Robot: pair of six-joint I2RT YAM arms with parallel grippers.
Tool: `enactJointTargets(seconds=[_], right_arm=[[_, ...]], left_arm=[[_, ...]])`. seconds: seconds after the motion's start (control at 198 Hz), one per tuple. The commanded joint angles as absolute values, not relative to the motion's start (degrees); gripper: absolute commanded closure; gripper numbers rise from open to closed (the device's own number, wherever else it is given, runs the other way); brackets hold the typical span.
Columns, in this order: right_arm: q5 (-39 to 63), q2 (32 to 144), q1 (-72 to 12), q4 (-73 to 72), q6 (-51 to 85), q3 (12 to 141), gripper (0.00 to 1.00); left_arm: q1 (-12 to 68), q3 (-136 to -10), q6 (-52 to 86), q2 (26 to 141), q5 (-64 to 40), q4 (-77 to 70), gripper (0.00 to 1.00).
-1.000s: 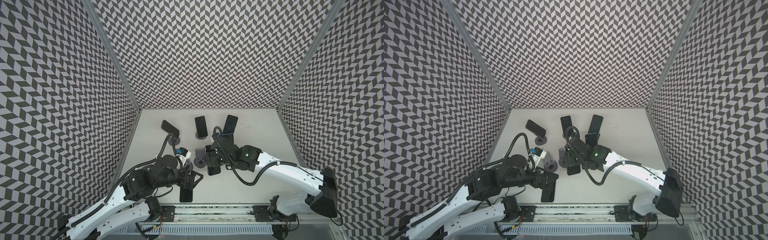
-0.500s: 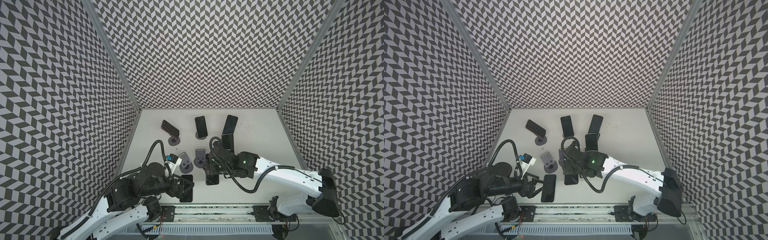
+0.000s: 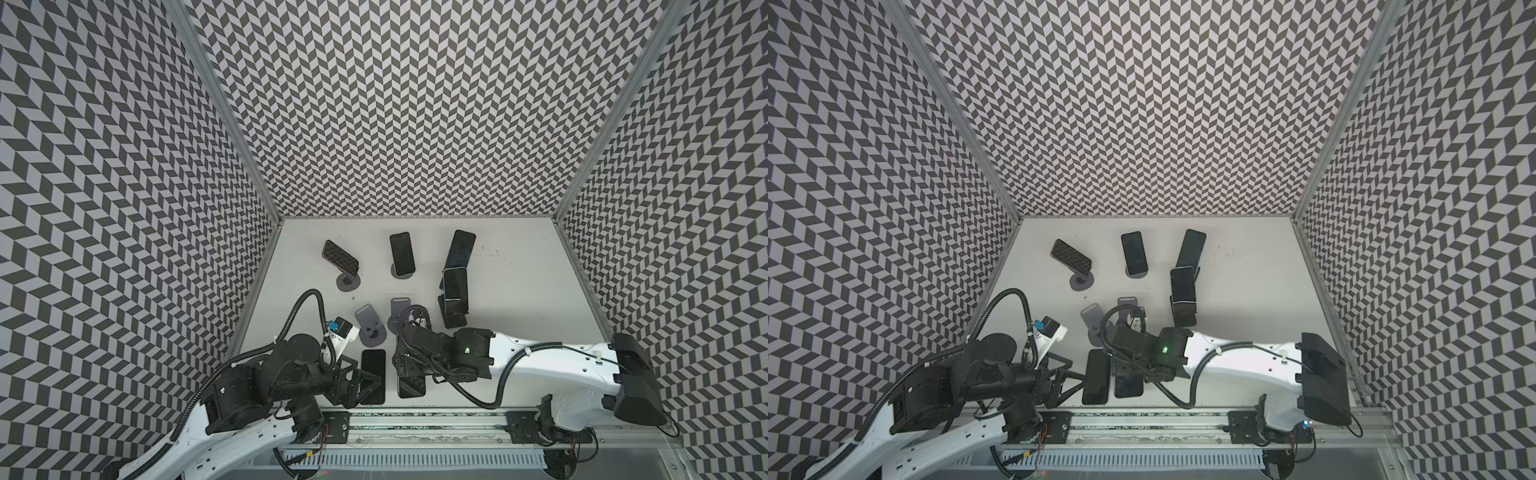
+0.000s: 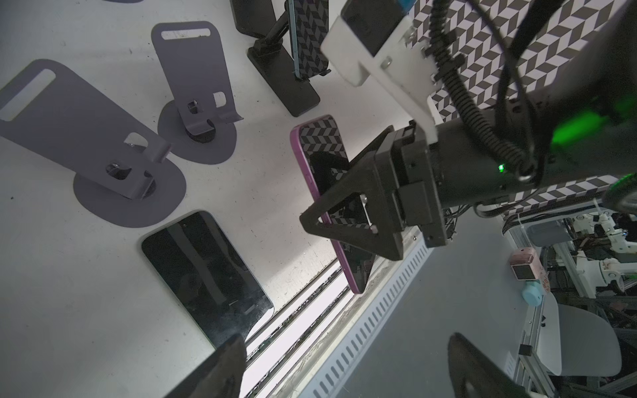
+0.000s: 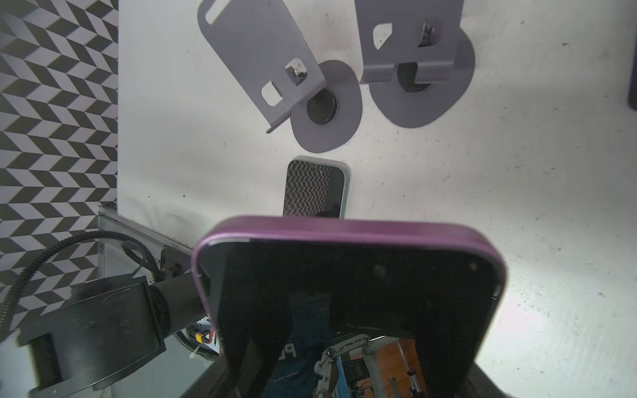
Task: Remove the phone from the phone stand
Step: Place the phone at the bottom-center of the table.
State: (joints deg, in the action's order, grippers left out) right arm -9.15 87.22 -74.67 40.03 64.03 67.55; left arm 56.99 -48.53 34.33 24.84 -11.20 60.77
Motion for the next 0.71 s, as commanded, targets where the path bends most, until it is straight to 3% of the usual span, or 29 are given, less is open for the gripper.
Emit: enactJointTargets(seconds=[0.0, 0.701], right_arm=[[-9.53, 88.68, -75.26, 35.99, 65.88, 69.22, 0.52], [-10.67, 91.40, -74.65, 35.91, 64.46, 68.22, 0.53]], left_arm=[[57.13, -48.59, 33.03, 25.10, -10.64, 59.24, 0.08], [57.13, -43.77, 30.37, 23.68, -6.90, 57.18, 0.07]])
